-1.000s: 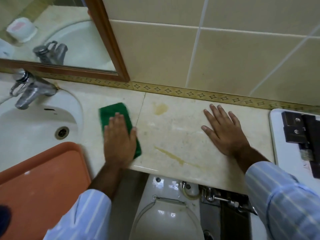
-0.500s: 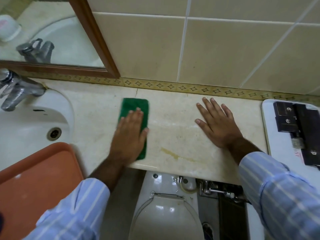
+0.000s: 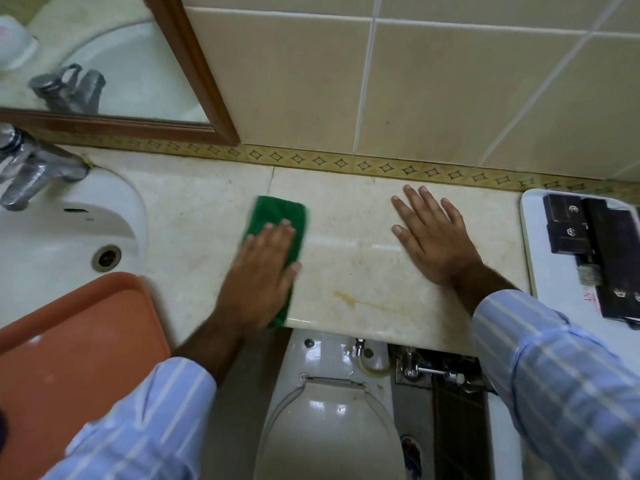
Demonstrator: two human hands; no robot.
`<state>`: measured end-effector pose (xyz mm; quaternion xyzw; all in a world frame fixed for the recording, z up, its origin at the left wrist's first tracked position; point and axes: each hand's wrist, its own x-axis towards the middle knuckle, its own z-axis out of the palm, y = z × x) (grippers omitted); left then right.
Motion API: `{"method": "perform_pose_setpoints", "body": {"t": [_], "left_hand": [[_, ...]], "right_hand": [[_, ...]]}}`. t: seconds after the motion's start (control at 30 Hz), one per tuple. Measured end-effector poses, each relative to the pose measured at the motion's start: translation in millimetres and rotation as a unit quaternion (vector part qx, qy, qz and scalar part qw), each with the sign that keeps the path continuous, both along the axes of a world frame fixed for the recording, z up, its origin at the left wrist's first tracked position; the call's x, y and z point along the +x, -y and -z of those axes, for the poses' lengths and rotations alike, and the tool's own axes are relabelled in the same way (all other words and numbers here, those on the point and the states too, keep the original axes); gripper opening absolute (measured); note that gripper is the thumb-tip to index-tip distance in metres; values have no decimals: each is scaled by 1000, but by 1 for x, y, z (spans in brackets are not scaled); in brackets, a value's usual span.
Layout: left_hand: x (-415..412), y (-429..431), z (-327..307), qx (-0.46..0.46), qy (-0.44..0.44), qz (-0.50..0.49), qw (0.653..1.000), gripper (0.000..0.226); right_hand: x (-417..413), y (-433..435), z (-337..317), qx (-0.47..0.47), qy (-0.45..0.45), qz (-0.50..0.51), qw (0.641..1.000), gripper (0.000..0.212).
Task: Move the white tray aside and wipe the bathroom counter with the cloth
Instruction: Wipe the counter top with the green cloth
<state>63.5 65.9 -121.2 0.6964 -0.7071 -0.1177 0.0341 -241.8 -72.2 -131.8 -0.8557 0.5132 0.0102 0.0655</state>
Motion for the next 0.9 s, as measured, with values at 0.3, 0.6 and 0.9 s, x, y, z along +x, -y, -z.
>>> {"method": "perform_pose_setpoints", "body": {"t": [0.3,0.6,0.9], "left_hand": [[-79,44,-4,-13,20,51,998,70],[10,37,-5,-8,21,-173,985,67],[-113,-1,5,1,-24,109,994,73]], "right_hand": [[0,-1,1,-1,1,-1,1000,62],[-1,0,2,8,8,-3,1000,60],[-2,-1,-4,33,11,-8,999,62]]}}
